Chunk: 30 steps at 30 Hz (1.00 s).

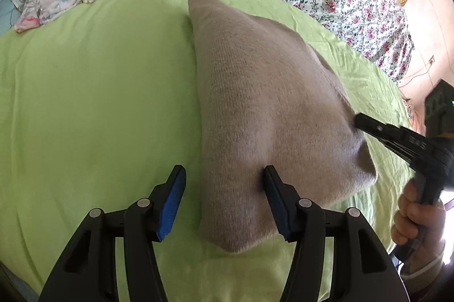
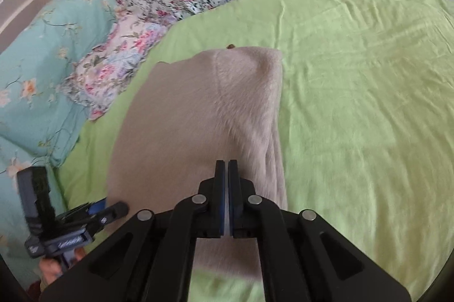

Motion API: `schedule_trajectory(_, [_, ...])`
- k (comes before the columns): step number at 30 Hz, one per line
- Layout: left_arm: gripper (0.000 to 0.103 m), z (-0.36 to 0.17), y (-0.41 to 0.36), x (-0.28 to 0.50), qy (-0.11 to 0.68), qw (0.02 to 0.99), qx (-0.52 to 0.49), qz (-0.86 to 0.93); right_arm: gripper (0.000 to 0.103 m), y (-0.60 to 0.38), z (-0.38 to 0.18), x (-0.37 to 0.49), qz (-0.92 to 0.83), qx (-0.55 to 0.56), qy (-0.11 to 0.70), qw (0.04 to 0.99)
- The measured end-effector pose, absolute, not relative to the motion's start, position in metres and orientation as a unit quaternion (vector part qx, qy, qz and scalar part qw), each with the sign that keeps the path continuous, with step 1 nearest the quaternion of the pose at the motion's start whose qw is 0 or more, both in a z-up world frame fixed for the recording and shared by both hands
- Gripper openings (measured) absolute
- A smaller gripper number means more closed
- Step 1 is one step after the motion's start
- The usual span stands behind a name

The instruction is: Fold small clothes

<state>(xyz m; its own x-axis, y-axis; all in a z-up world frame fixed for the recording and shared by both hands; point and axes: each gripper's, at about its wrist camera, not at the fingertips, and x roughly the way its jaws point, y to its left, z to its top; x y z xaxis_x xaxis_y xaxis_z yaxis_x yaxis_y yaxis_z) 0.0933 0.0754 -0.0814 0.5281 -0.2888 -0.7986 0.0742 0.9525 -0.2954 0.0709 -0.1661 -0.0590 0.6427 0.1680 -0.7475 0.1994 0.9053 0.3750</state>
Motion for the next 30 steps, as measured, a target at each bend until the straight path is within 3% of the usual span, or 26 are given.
schedule_trajectory(8, [0.057, -0.072, 0.081, 0.058, 0.469, 0.873, -0.083, -0.102, 0.003, -0.15, -0.053, 0.023, -0.01, 0.196, 0.441, 0.876])
schedule_trajectory(11, [0.073, -0.068, 0.081, 0.041, 0.468, 0.876, -0.066, -0.096, 0.004, -0.144, -0.053, 0.008, -0.016, 0.19, 0.452, 0.871])
schedule_trajectory(12, [0.085, -0.067, 0.08, 0.037, 0.468, 0.877, -0.061, -0.094, 0.004, -0.143, -0.054, 0.004, -0.017, 0.19, 0.456, 0.87])
schedule_trajectory(13, [0.091, -0.066, 0.08, 0.031, 0.468, 0.878, -0.057, -0.089, 0.008, -0.143, -0.055, 0.0, -0.019, 0.188, 0.459, 0.868])
schedule_trajectory(15, [0.096, -0.064, 0.08, 0.023, 0.467, 0.878, -0.055, -0.088, 0.038, -0.141, -0.057, -0.011, -0.026, 0.184, 0.463, 0.866])
schedule_trajectory(16, [0.1, -0.064, 0.081, 0.018, 0.47, 0.877, -0.057, -0.087, 0.064, -0.139, -0.057, -0.017, -0.028, 0.183, 0.461, 0.868])
schedule_trajectory(17, [0.101, -0.064, 0.082, 0.015, 0.469, 0.877, -0.058, -0.087, 0.07, -0.138, -0.056, -0.023, -0.029, 0.183, 0.454, 0.871])
schedule_trajectory(30, [0.101, -0.078, 0.076, -0.012, 0.478, 0.875, 0.0, -0.077, 0.073, -0.119, -0.065, -0.052, -0.021, 0.152, 0.484, 0.862])
